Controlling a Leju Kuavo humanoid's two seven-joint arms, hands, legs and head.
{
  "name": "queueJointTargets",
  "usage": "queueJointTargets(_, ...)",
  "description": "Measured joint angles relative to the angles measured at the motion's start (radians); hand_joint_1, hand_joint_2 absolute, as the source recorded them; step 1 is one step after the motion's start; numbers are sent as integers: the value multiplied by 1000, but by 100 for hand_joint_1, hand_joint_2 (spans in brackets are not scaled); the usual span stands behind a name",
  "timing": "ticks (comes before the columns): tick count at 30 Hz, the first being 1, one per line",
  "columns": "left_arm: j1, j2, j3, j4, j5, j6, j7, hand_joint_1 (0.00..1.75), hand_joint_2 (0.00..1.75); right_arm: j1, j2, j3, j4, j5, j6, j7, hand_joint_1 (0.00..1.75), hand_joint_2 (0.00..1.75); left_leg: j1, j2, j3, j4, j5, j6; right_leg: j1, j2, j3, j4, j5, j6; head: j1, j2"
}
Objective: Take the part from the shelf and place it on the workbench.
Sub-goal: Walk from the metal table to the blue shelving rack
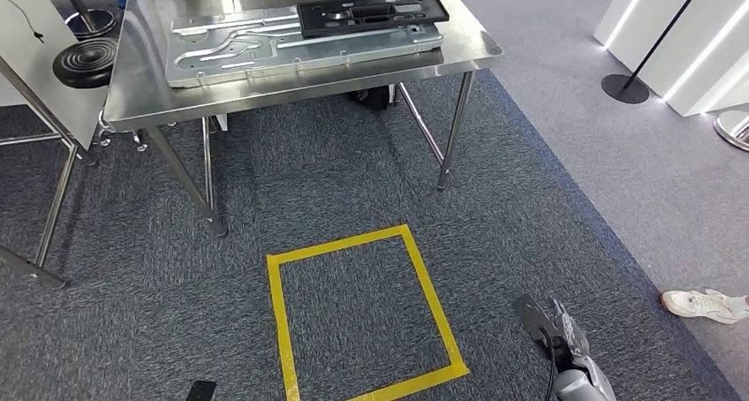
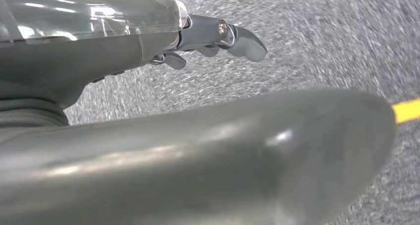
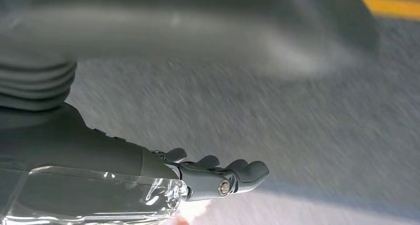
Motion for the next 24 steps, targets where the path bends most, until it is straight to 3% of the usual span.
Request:
queueJointTargets(2,1,0,-3,0,-4,2,1,0,0,26,27,-20,6,-8,13,5,0,175,-1,2,-26,1,20,4,-4,2,-39,135,-86,7,0,0)
queueJointTargets(3,2,0,-4,0,-6,2,1,0,0,39,41,-29,9,-10,17,7,0,175,-1,3,-37,1,29,3,-6,2,-47,187,-99,10,0,0)
queueJointTargets(4,2,0,-6,0,-8,3,2,0,0,52,55,-37,12,-12,21,7,0,175,-1,4,-48,2,36,1,-9,2,-43,212,-90,12,0,0)
queueJointTargets(5,3,0,-9,0,-10,4,4,0,0,63,69,-43,15,-14,23,8,0,175,0,4,-58,4,43,-2,-12,1,-20,199,-65,13,0,0)
queueJointTargets(6,3,0,-11,0,-12,5,5,0,0,72,80,-50,17,-19,27,7,0,175,0,5,-66,7,48,-6,-14,1,22,148,-39,12,0,0)
queueJointTargets(7,2,0,-12,0,-15,6,7,0,0,77,91,-56,19,-24,32,6,0,131,0,6,-73,10,52,-10,-15,0,76,74,-25,10,0,0)
queueJointTargets(9,0,-1,-16,0,-20,11,9,0,0,81,110,-70,21,-38,46,1,0,44,-3,9,-83,19,58,-20,-11,0,164,-60,-31,-1,0,0)
queueJointTargets(10,-2,-1,-17,0,-23,13,11,0,0,84,120,-79,21,-45,54,-1,0,44,-3,11,-87,23,61,-26,-7,1,181,-91,-41,-8,0,0)
queueJointTargets(13,-5,-2,-19,0,-31,20,13,0,0,100,150,-106,23,-70,82,-6,0,175,0,11,-96,34,58,-45,-5,0,178,-106,-38,-32,0,0)
queueJointTargets(14,-5,-2,-20,0,-32,22,14,0,0,104,159,-115,25,-76,97,-6,0,131,1,10,-105,57,39,-50,-6,0,175,-108,-33,-41,0,0)
queueJointTargets(16,-5,-2,-21,0,-37,23,22,0,0,109,177,-128,27,-80,147,0,0,44,3,7,-148,167,-34,-58,-4,-1,166,-109,-23,-54,0,0)
queueJointTargets(17,-4,-2,-23,0,-40,23,27,0,44,111,183,-132,29,-77,176,7,0,44,4,7,-174,238,-71,-60,-2,-1,161,-108,-20,-58,0,0)
queueJointTargets(18,-4,-2,-25,0,-45,24,33,0,87,115,189,-134,30,-69,205,17,0,87,4,7,-194,295,-94,-62,0,-1,156,-107,-17,-60,0,0)
queueJointTargets(19,-4,-2,-29,0,-51,27,41,0,131,118,194,-135,31,-54,227,34,0,131,5,7,-198,320,-96,-62,2,0,152,-105,-16,-60,0,0)
queueJointTargets(20,-4,-2,-33,0,-59,32,49,0,175,122,200,-132,33,-32,239,54,0,175,5,7,-183,304,-78,-61,4,1,149,-102,-15,-60,0,0)
queueJointTargets(22,-7,-2,-44,0,-74,42,65,0,175,127,214,-120,36,14,251,91,0,175,5,6,-109,176,-17,-52,6,3,146,-95,-15,-59,0,0)
queueJointTargets(24,-10,-2,-53,0,-82,47,72,0,175,128,232,-106,38,40,252,110,0,175,1,5,-45,61,13,-42,10,5,141,-90,-15,-53,0,0)
